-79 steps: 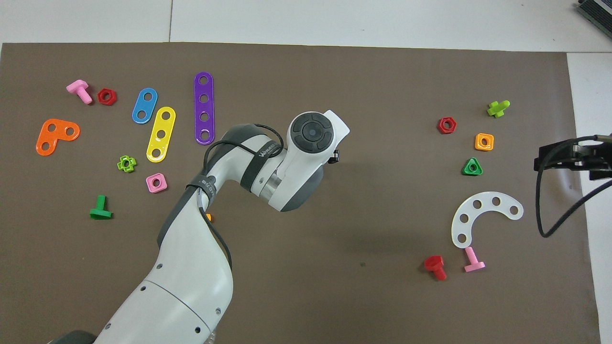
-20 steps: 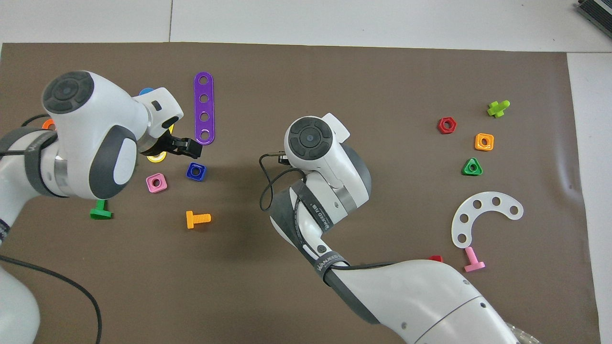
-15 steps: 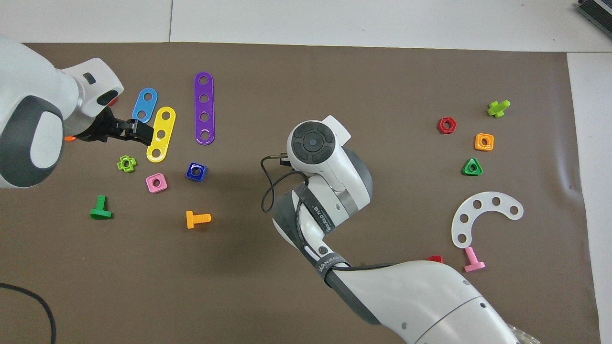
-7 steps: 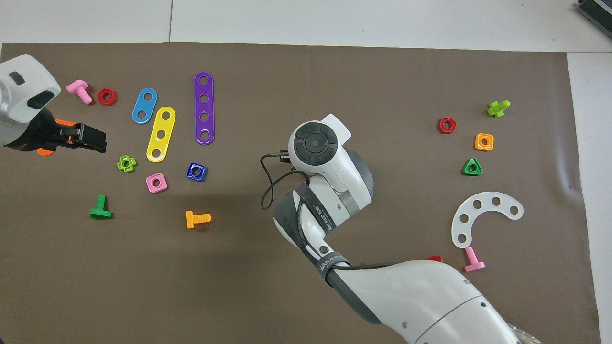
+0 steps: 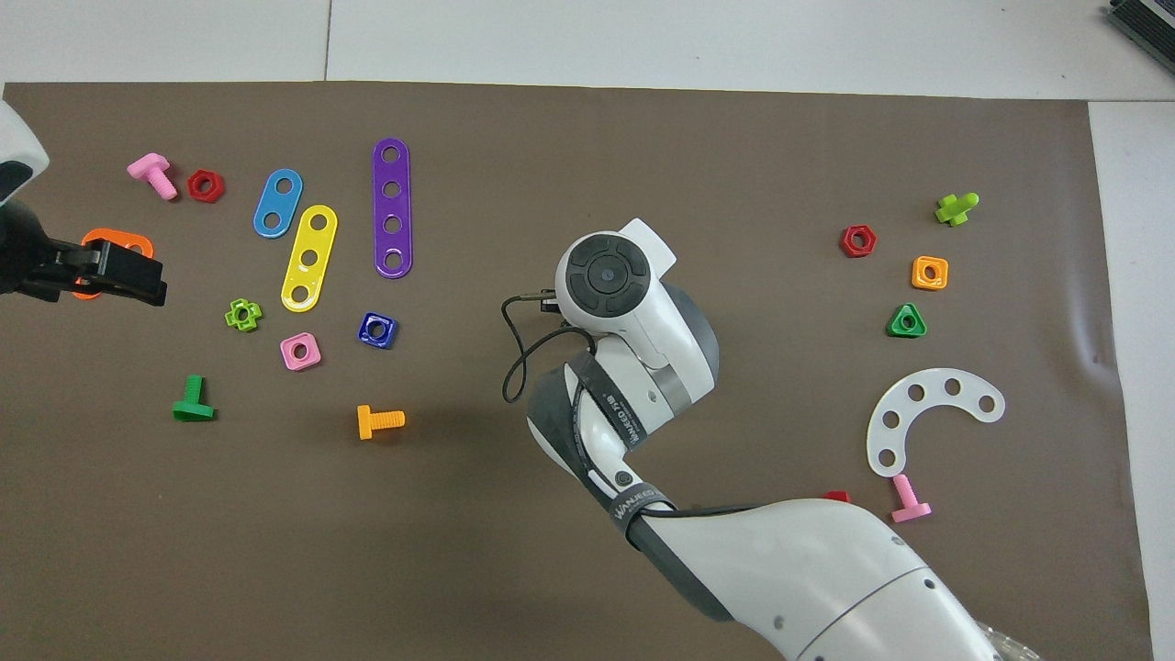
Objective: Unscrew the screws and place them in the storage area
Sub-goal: 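Carry the blue bolt with the right gripper beside the green triangle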
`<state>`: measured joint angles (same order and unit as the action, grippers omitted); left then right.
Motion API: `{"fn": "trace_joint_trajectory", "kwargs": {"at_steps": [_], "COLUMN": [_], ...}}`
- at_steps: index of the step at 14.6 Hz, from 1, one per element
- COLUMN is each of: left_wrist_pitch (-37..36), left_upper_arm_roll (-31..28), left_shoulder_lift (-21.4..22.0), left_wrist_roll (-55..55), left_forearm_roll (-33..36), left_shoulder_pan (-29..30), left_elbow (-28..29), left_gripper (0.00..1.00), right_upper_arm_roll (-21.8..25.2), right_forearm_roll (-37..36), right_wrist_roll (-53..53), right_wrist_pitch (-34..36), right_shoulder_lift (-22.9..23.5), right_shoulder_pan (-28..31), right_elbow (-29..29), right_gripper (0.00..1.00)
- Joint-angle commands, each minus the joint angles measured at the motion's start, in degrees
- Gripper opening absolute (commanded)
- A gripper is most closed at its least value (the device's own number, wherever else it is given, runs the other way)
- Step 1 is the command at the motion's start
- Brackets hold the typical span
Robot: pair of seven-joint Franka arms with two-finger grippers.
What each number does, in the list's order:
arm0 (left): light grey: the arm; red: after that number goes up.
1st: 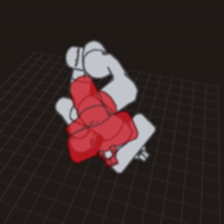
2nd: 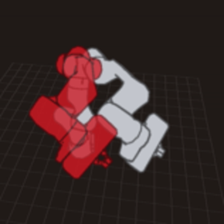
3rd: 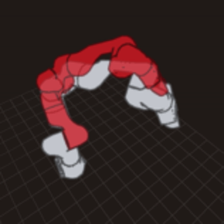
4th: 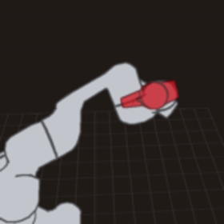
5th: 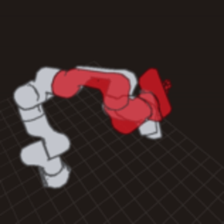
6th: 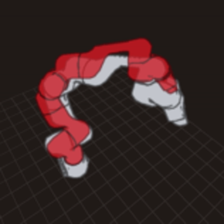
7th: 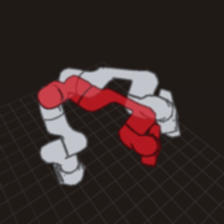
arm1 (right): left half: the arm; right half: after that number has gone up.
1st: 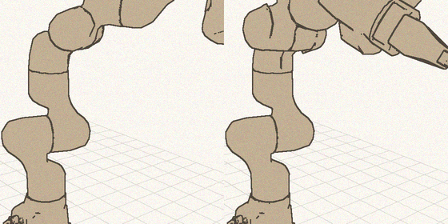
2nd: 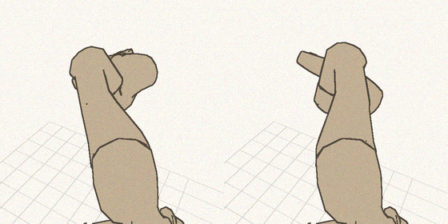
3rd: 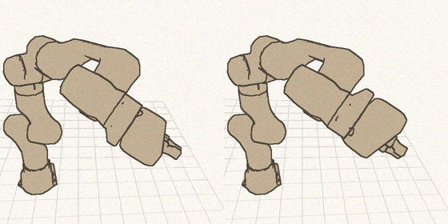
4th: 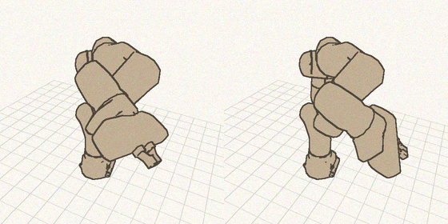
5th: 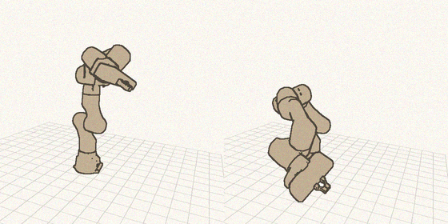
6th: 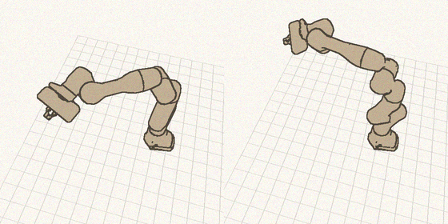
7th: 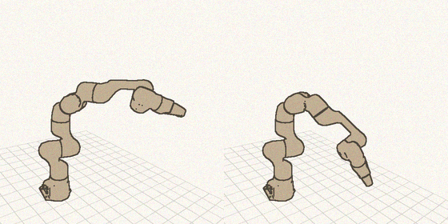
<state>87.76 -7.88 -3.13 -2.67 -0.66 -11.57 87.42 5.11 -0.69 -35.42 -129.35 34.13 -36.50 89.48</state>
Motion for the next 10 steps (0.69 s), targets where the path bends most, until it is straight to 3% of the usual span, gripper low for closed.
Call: {"fn": "trace_joint_trajectory", "kwargs": {"at_steps": [1,4,7,10], "left_wrist_pitch": [-0.93,0.04,1.35,1.45], "left_upper_arm_roll": [0.23,0.32,0.23,-0.21], "left_shoulder_lift": [-0.82,-0.38,0.23,0.32], "left_wrist_roll": [0.30,0.30,-0.05,-0.32], "left_forearm_roll": [1.19,1.27,1.19,1.27], "left_shoulder_pan": [-0.39,-0.30,0.31,0.40], "left_elbow": [-1.38,-0.41,1.08,1.26], "left_gripper": [1.00,1.00,1.00,1.00], "right_upper_arm_roll": [-0.37,-0.37,-0.37,-0.37], "right_forearm_roll": [0.17,0.17,0.17,0.25], "right_wrist_roll": [2.89,8.07,17.46,23.80], "right_wrist_pitch": [3.65,5.16,4.64,2.28], "right_shoulder_lift": [-2.48,-10.71,-19.16,-23.13], "right_shoulder_pan": [1.95,8.26,15.39,20.49], "right_elbow": [0.27,3.58,13.23,21.77], "right_gripper": [0.00,0.00,0.00,0.00]}}
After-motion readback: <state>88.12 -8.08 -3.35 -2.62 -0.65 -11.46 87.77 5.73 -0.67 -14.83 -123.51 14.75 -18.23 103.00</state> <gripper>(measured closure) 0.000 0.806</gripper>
